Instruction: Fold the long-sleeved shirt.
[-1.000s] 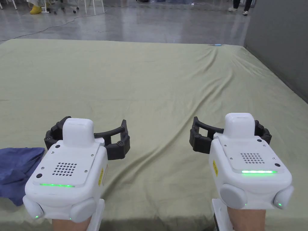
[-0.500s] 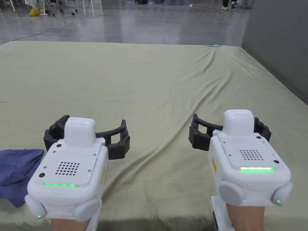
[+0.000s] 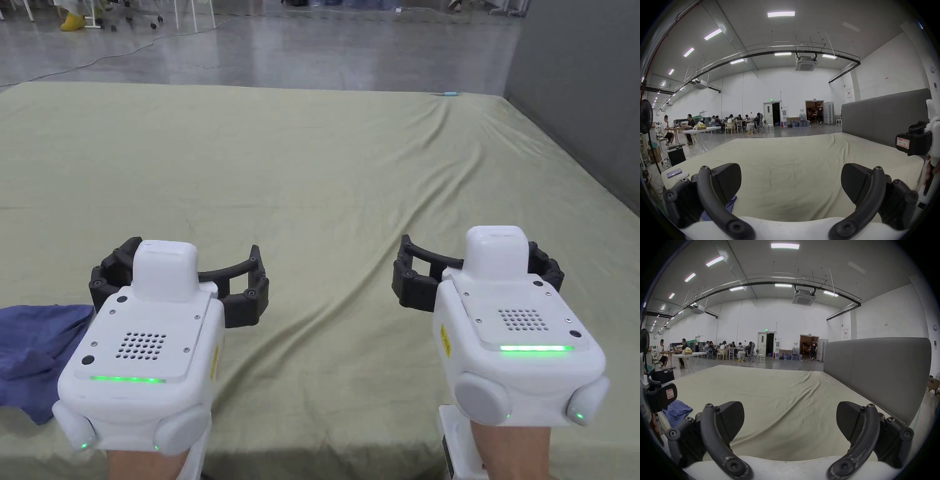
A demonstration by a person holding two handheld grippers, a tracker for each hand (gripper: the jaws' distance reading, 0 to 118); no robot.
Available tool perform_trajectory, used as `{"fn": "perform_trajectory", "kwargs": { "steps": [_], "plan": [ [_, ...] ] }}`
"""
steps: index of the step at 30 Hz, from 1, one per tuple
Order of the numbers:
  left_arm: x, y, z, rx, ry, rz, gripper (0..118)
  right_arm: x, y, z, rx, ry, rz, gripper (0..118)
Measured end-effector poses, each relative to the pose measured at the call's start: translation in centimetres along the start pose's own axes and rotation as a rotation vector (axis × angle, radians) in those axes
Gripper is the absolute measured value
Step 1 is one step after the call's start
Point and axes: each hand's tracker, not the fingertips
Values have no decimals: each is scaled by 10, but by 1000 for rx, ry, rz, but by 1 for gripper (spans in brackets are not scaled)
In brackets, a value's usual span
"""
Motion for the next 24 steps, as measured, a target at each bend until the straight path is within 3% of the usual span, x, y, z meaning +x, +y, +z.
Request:
{"fn": "perform_trajectory", "kwargs": {
  "steps": [17, 20, 24],
  "plan": [
    [0, -5, -1, -13, -1, 17, 118, 1, -5, -2, -10, -11, -2, 114],
    [1, -6, -1, -19, -1, 13, 118, -1, -6, -4, -8, -49, 2, 114],
    [2, -6, -1, -21, 0, 7, 118, 2, -6, -4, -10, -19, -21, 114]
  ]
}}
